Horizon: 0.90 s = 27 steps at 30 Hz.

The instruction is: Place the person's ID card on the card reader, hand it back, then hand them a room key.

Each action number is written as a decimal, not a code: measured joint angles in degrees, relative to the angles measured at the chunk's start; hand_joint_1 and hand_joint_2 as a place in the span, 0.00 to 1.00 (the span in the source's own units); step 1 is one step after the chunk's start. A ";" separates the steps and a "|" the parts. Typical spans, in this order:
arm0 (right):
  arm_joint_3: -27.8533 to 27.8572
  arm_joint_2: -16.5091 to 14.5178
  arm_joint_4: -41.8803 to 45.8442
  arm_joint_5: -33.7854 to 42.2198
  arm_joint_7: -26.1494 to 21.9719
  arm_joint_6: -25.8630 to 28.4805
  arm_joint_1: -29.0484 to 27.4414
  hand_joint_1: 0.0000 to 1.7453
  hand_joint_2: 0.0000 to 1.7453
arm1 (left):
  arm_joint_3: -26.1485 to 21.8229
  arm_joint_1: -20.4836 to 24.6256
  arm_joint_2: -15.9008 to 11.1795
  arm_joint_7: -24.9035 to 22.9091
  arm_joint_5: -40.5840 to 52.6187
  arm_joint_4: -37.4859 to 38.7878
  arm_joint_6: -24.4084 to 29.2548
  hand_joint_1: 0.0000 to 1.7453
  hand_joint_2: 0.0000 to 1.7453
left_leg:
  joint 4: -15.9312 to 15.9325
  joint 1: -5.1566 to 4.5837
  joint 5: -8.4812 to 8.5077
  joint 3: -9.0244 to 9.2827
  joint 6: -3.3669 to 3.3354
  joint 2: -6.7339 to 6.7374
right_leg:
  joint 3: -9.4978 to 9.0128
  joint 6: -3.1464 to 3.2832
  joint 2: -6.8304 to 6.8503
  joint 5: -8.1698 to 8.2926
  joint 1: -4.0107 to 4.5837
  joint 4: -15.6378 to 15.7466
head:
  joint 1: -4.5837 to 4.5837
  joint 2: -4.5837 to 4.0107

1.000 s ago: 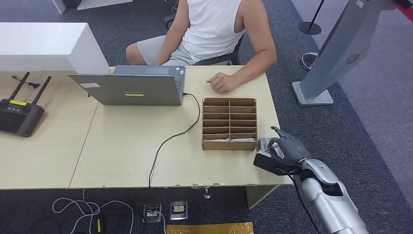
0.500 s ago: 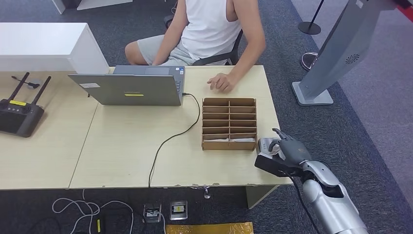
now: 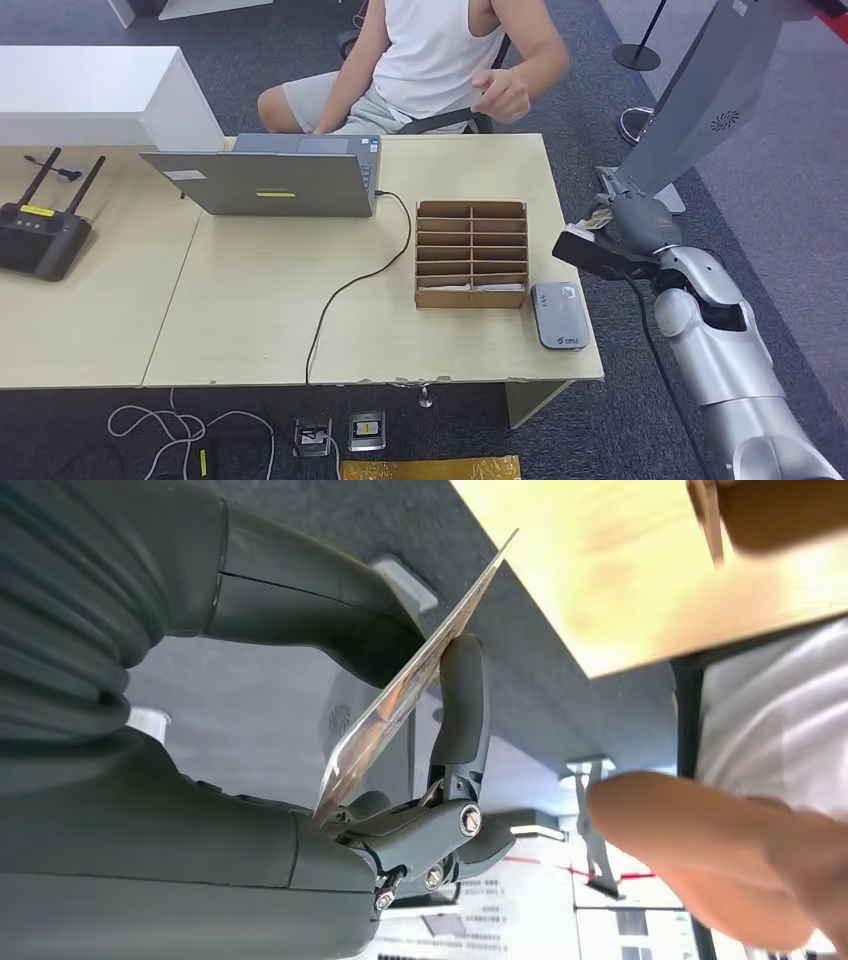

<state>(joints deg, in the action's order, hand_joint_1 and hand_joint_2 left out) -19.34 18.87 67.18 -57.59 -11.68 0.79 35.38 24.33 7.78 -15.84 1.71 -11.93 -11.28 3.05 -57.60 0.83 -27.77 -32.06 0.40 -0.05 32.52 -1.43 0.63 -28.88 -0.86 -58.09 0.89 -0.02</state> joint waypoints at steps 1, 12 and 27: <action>0.07 -0.02 0.03 -0.02 -0.15 0.06 0.83 1.00 1.00 | 0.03 0.00 0.01 0.03 0.04 0.00 0.02 0.00 0.00 | 0.00 -0.01 0.00 -0.02 0.00 0.00 | 0.01 0.00 -0.01 0.00 -0.01 -0.01 | -0.01 0.00; -0.92 -2.58 -2.37 -1.33 -4.11 0.54 18.13 1.00 1.00 | 1.07 1.00 0.20 0.02 1.27 0.00 -0.08 0.00 0.00 | 0.00 -0.01 0.05 -0.08 -0.01 0.00 | 0.08 0.00 -0.01 0.01 -0.01 -0.08 | -0.01 0.00; -7.90 -14.96 -27.23 -8.01 -3.22 8.06 34.54 1.00 1.00 | 2.56 3.44 0.89 -1.27 3.50 0.00 -1.09 0.00 0.00 | 0.00 0.02 0.14 -0.11 0.06 -0.10 | 0.11 0.00 0.11 0.01 0.03 -0.11 | 0.01 0.00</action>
<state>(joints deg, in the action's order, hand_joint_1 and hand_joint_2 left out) -27.25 3.91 39.94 -65.60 -14.90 8.85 69.92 26.88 11.22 -14.96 0.44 -8.44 -11.28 1.96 -57.59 0.85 -27.63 -32.17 0.47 -0.14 32.62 -1.43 0.75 -28.87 -0.84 -58.19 0.90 -0.02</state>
